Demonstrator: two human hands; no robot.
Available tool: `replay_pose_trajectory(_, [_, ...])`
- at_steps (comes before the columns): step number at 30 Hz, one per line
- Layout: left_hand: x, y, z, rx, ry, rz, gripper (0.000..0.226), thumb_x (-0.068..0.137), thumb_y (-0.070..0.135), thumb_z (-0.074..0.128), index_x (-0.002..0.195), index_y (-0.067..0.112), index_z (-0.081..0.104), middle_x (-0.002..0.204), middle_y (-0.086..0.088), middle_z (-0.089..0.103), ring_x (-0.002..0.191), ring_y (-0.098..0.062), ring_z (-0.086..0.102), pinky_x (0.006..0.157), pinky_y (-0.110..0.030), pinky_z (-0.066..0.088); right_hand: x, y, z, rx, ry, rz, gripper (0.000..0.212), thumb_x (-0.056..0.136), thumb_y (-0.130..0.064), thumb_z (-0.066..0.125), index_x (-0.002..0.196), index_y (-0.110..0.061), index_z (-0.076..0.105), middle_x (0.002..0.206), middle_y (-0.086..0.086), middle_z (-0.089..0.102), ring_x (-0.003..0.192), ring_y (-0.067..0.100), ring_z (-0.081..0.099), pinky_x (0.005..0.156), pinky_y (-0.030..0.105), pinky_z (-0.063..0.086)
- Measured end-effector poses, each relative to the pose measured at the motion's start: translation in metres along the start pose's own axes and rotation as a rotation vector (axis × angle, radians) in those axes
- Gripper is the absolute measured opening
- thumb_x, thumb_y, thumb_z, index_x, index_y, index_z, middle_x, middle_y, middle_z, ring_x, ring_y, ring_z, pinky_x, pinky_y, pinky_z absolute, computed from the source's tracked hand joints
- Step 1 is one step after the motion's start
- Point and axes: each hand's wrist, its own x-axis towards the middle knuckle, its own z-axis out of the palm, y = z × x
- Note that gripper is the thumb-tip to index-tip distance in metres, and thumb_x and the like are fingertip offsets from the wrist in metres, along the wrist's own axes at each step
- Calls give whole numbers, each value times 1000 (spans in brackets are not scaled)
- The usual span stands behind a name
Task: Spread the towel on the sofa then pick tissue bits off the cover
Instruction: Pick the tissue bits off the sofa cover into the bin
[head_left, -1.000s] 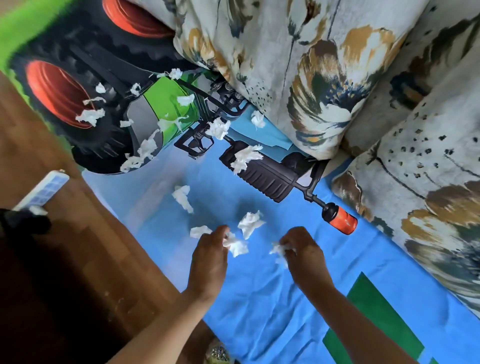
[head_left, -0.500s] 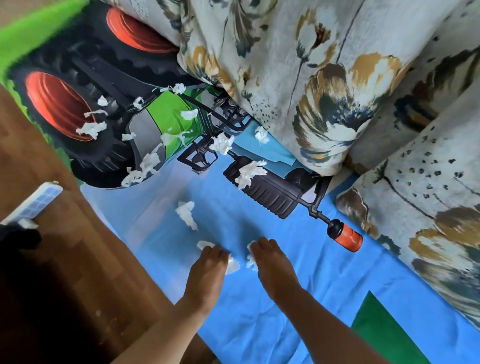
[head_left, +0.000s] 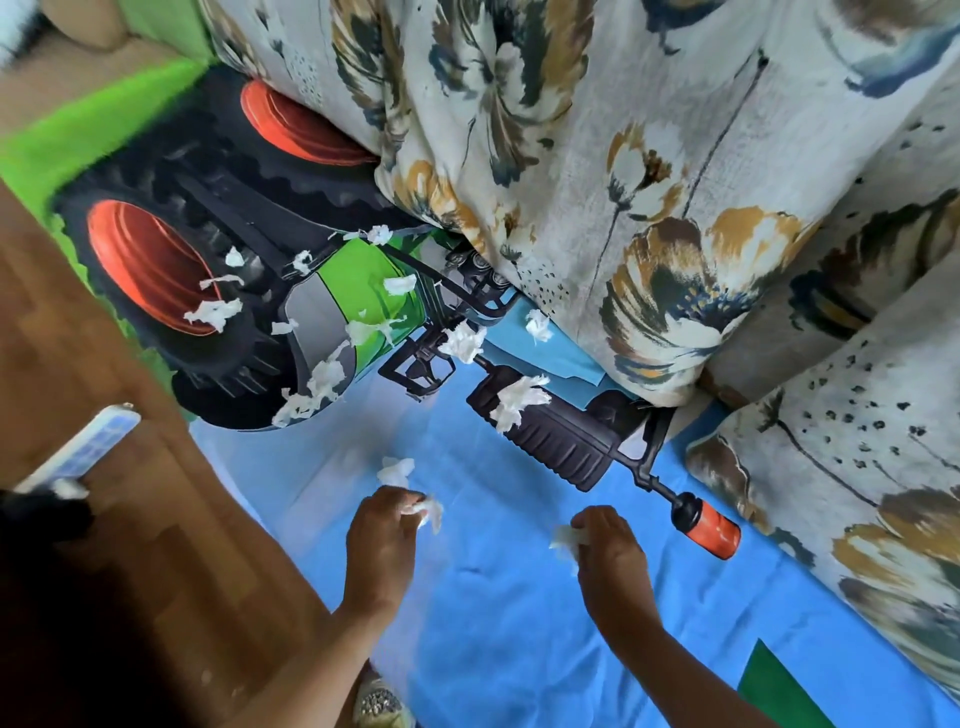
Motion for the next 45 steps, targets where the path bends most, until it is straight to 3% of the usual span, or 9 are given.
replay_pose_trajectory(3, [27, -6, -12, -45, -15, 37, 33, 86, 5, 52, 56, 14, 64, 79, 0, 67, 105, -14, 61, 79, -36, 51, 22, -14, -1, 144, 9, 73, 25, 80, 9, 50, 77, -16, 49, 86, -6, 50, 75, 19, 56, 57, 24, 41])
replay_pose_trajectory(7, [58, -19, -14, 152, -148, 38, 19, 84, 4, 56, 85, 13, 72, 93, -4, 68, 97, -23, 58, 77, -34, 50, 71, -44, 10, 135, 11, 63, 26, 83, 2, 52, 73, -21, 42, 92, -2, 46, 71, 21, 55, 55, 30, 44])
replay_pose_trajectory(10, [64, -35, -8, 172, -281, 119, 29, 81, 4, 50, 61, 23, 61, 84, 0, 69, 96, -14, 59, 76, -32, 52, 106, -63, 26, 96, 7, 50, 19, 80, 5, 53, 81, -15, 53, 99, 2, 45, 78, 26, 60, 64, 34, 49])
replay_pose_trajectory(13, [65, -50, -2, 209, -277, 206, 19, 83, -4, 56, 74, 7, 68, 104, -10, 66, 98, -10, 53, 84, -6, 42, 133, -73, 43, -24, -32, 28, 18, 77, 8, 56, 84, -8, 62, 116, 6, 45, 88, 28, 60, 63, 28, 46])
replay_pose_trajectory(21, [70, -64, 2, 247, -270, 547, 14, 59, 1, 72, 64, 14, 72, 90, 0, 74, 98, -22, 62, 50, -22, 56, 173, -81, 65, -320, -198, 103, 25, 84, 2, 50, 92, -16, 66, 155, 1, 17, 140, 38, 5, 112, 51, 27])
replay_pose_trajectory(25, [69, -68, 4, 304, -287, 512, 34, 60, 16, 42, 69, 17, 75, 76, 9, 74, 88, -6, 47, 42, -18, 52, 169, -81, 74, -397, -199, 34, 27, 80, 5, 50, 96, -12, 62, 128, 7, 50, 120, 34, 38, 94, 39, 42])
replay_pose_trajectory(30, [74, -61, 4, 298, -350, 442, 27, 48, 8, 63, 68, 23, 74, 70, 12, 71, 79, -6, 48, 41, -15, 49, 139, -85, 85, -351, -104, -28, 26, 58, 18, 63, 74, -2, 59, 83, 15, 64, 80, 33, 57, 60, 35, 48])
replay_pose_trajectory(34, [84, -54, 0, 191, -380, 99, 24, 79, 11, 64, 97, 24, 72, 98, 7, 73, 96, -10, 63, 80, -13, 43, 132, -93, 87, -226, -51, 162, 24, 64, 18, 52, 76, -1, 61, 80, 16, 65, 76, 34, 58, 61, 33, 44])
replay_pose_trajectory(45, [141, 2, -96, -289, -120, -90, 24, 81, -1, 63, 84, 20, 74, 85, 10, 71, 80, -1, 66, 77, -13, 51, 132, -193, 42, 35, 118, 189, 18, 74, 9, 55, 79, -5, 64, 78, 12, 67, 75, 33, 59, 61, 29, 37])
